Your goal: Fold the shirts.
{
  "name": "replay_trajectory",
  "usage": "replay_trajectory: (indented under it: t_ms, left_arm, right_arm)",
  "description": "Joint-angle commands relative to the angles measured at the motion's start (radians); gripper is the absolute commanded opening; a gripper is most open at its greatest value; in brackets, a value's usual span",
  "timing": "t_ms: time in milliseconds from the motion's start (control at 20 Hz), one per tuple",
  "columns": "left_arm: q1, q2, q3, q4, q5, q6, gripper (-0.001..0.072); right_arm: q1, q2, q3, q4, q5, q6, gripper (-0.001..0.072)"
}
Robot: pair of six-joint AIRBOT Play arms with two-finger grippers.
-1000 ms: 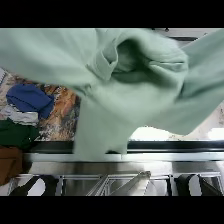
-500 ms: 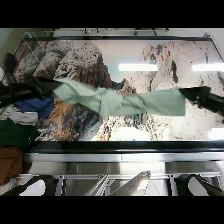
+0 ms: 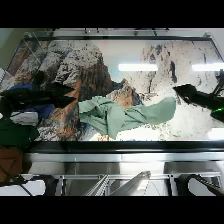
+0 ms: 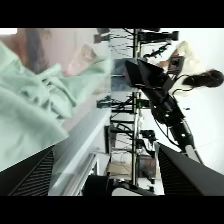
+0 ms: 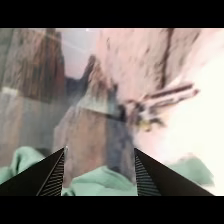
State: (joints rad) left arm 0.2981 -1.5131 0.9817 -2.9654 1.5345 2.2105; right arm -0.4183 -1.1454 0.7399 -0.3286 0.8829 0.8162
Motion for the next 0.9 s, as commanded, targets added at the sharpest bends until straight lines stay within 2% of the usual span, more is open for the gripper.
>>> replay_trajectory:
  t_ms: [0, 50, 150, 350, 400, 450, 650, 850]
  left_arm:
    - [0.117, 0.037, 0.121, 0.181, 0.074, -0.092, 0.0713]
    - [0.138, 0.068, 0.124, 0.268, 0.056, -0.106, 0.0713]
    - [0.153, 0.128, 0.085, 0.387, -0.004, -0.122, 0.0713]
    - [0.093, 0.106, -0.016, 0.374, -0.101, -0.114, 0.0713]
    - [0.062, 0.067, -0.016, 0.373, -0.101, -0.107, 0.0713]
    - [0.035, 0.025, -0.002, 0.375, -0.096, -0.101, 0.0713]
    - [-0.058, -0.082, 0.099, 0.373, -0.074, -0.098, 0.0712]
    - [-0.134, -0.128, 0.223, 0.373, -0.074, -0.132, 0.0713]
  right_arm:
    - [-0.162, 0.025, 0.107, -0.317, 0.105, 0.284, 0.0482]
    - [-0.208, 0.031, 0.108, -0.377, 0.152, 0.347, 0.0482]
    - [-0.255, 0.031, 0.081, -0.441, 0.244, 0.385, 0.0482]
    - [-0.253, 0.03, -0.099, -0.463, 0.183, 0.387, 0.0484]
    - [-0.253, 0.027, -0.149, -0.463, 0.15, 0.377, 0.0534]
    - [-0.253, 0.02, -0.187, -0.462, 0.124, 0.373, 0.0629]
    - [-0.245, -0.08, -0.212, -0.447, 0.109, 0.344, 0.0637]
    - [-0.156, -0.219, -0.211, -0.235, 0.074, 0.204, 0.0636]
